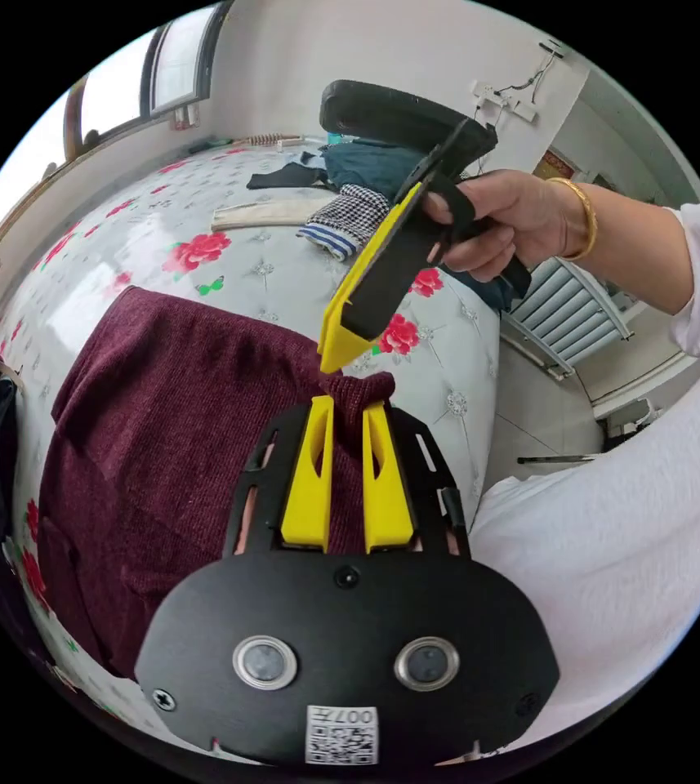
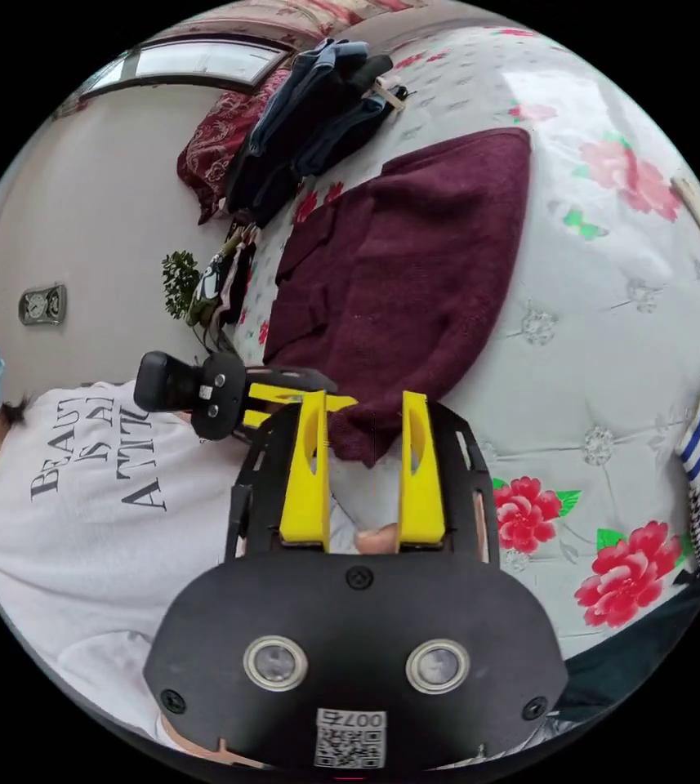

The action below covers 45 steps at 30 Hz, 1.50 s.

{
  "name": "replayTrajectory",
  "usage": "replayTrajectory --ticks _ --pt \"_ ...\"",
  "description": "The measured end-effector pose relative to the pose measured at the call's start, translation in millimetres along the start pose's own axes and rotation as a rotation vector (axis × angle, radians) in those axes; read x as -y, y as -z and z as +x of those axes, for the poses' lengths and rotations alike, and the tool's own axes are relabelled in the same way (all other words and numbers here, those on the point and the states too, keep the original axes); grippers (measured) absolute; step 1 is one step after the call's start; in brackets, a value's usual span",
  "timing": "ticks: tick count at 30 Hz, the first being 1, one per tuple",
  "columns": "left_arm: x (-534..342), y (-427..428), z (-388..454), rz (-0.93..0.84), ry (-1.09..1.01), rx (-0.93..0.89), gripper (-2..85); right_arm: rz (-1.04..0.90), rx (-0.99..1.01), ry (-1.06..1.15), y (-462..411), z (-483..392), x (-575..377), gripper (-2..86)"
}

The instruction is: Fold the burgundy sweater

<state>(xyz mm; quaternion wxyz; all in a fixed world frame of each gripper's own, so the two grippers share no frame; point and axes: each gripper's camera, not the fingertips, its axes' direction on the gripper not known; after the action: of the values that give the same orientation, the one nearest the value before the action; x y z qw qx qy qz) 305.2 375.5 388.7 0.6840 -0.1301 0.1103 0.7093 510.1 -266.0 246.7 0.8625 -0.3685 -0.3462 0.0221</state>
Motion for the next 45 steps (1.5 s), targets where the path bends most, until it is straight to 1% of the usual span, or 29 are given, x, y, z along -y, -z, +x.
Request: replayTrajectory --ticks 2,5,8,12,15,17,18,20,21,22,23,24,26,27,29,30,31,33,37,39,42,44,45 --pt "-6.5 4.3 -2.1 0.029 0.013 -0.02 5.7 0.157 -0.077 -0.081 33.1 32.9 28.1 10.8" --pt "-15.5 14.1 -3.0 0.064 0.013 -0.017 5.7 0.266 -0.03 -0.196 43.0 74.0 76.9 11.0" --pt "-24.9 28.5 -8.4 0.102 0.025 -0.026 5.7 0.291 -0.089 -0.26 26.0 91.1 122.8 9.9" --pt "-50.7 56.9 -26.7 0.189 0.1 -0.055 5.6 0.241 -0.141 -0.297 2.7 90.4 163.2 5.8" --pt "-83.3 79.9 -39.6 0.269 0.172 -0.064 5.5 0.315 -0.156 -0.198 7.4 47.5 180.3 3.1" --pt "-110.0 97.0 -46.0 0.329 0.239 -0.069 5.5 0.333 -0.188 -0.06 2.2 -13.9 196.1 2.2" --pt "-131.0 110.0 -50.1 0.374 0.295 -0.069 5.5 0.333 -0.199 -0.023 -1.2 -31.7 200.1 2.0" --pt "-168.0 129.8 -55.9 0.448 0.394 -0.082 5.5 0.314 -0.24 0.123 -25.1 -105.2 216.6 1.6" --pt "-197.1 141.5 -59.3 0.508 0.479 -0.101 5.4 0.306 -0.249 0.151 -33.9 -123.0 221.0 1.6" --pt "-227.5 151.0 -60.8 0.563 0.569 -0.106 5.4 0.288 -0.259 0.209 -55.2 -157.4 229.6 1.6" --pt "-242.6 154.7 -60.6 0.585 0.614 -0.101 5.4 0.266 -0.259 0.267 -81.5 -190.0 238.3 1.7" --pt "-271.2 160.0 -59.1 0.612 0.697 -0.074 5.5 0.255 -0.261 0.296 -96.7 -205.3 242.6 1.7" --pt "-311.8 161.7 -57.1 0.634 0.827 -0.013 5.5 0.184 -0.264 0.357 -175.0 -252.3 262.3 2.2" --pt "-337.6 157.9 -58.0 0.639 0.925 0.021 5.5 0.156 -0.248 0.363 -197.4 -259.2 267.4 2.4" --pt "-372.2 145.3 -61.2 0.601 1.057 0.092 5.4 0.033 -0.192 0.337 -285.8 -268.4 282.1 3.1" --pt "-394.1 133.9 -66.3 0.56 1.151 0.112 5.4 -0.003 -0.183 0.333 -304.6 -268.2 283.0 3.2" --pt "-413.8 124.3 -73.0 0.53 1.224 0.081 5.3 -0.063 -0.184 0.31 -333.4 -266.6 281.6 3.5" --pt "-434.8 120.6 -78.2 0.546 1.263 0.001 5.0 -0.076 -0.162 0.299 -346.4 -265.3 268.5 3.9" --pt "-447.9 141.4 -72.7 0.562 1.194 0.002 4.1 0.036 -0.2 0.37 -291.4 -251.8 199.1 4.8" --pt "-454.3 154.6 -71.3 0.578 1.175 0.011 3.9 0.074 -0.24 0.349 -255.6 -228.6 158.9 5.4" --pt "-467.4 172.8 -81.5 0.602 1.154 0.0 4.9 0.067 -0.259 0.182 -203.5 -168.1 87.8 6.6" --pt "-470.1 178.1 -96.8 0.601 1.135 -0.032 7.2 0.06 -0.185 0.041 -179.1 -122.6 28.1 7.4" --pt "-467.5 179.7 -110.5 0.592 1.122 -0.074 9.7 0.064 -0.163 0.01 -176.3 -113.7 14.1 7.5"
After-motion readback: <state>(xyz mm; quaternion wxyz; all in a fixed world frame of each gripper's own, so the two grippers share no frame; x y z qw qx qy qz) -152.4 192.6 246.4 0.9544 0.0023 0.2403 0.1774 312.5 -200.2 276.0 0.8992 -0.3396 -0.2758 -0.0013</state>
